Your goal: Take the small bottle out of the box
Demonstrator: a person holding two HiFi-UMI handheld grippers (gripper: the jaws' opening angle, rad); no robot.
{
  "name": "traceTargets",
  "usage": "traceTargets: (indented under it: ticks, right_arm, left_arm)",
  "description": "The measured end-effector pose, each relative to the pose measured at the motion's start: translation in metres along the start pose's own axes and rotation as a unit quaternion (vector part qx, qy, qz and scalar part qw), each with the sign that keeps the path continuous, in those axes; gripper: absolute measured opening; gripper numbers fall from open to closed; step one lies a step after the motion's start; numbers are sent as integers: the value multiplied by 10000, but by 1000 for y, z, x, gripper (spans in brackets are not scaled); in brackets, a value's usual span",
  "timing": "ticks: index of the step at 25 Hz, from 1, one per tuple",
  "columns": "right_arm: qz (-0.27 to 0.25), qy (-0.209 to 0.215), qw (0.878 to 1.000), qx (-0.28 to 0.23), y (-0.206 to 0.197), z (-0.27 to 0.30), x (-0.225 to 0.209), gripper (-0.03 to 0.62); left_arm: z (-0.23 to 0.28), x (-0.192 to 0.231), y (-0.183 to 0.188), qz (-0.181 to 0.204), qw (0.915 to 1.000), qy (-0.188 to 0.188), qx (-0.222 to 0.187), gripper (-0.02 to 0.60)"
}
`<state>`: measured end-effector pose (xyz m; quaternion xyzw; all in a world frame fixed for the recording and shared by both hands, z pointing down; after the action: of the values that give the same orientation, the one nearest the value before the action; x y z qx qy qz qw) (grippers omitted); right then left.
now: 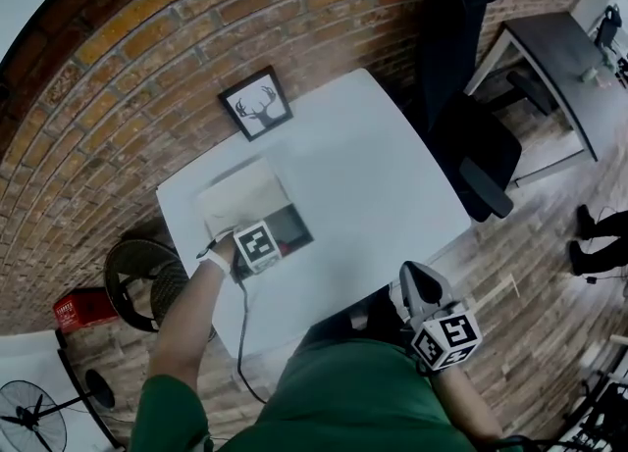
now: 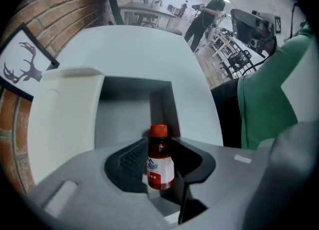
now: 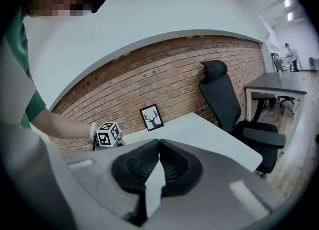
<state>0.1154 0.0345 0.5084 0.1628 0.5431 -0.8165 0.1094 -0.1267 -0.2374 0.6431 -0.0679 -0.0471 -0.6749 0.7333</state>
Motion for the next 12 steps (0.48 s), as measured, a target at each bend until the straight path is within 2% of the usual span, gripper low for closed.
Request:
traceTargets:
  ticks: [4, 7, 12]
  right_arm:
    - [14, 62, 10000, 37, 0, 1, -4, 3]
    - [28, 115, 9999, 75, -1, 2, -6, 3]
    - [39, 187, 9997, 127, -1, 1, -11, 3]
  left_arm:
    - [1, 1, 5, -11, 9999, 70, 118, 151]
    - [10, -1, 11, -189, 9998, 26, 74, 166]
    - [24, 4, 19, -357, 9985, 404, 18, 196]
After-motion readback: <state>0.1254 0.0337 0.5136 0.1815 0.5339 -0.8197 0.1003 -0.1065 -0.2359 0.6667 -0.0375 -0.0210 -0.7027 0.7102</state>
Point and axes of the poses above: the fingertips, and each gripper's own axes: z forward along the fingers, x to its left, y out of its top, the point moved 10 cm from there along -z, backward along the fingers, and after that the axes turned 6 degrees about y, right-handed, at the moved point
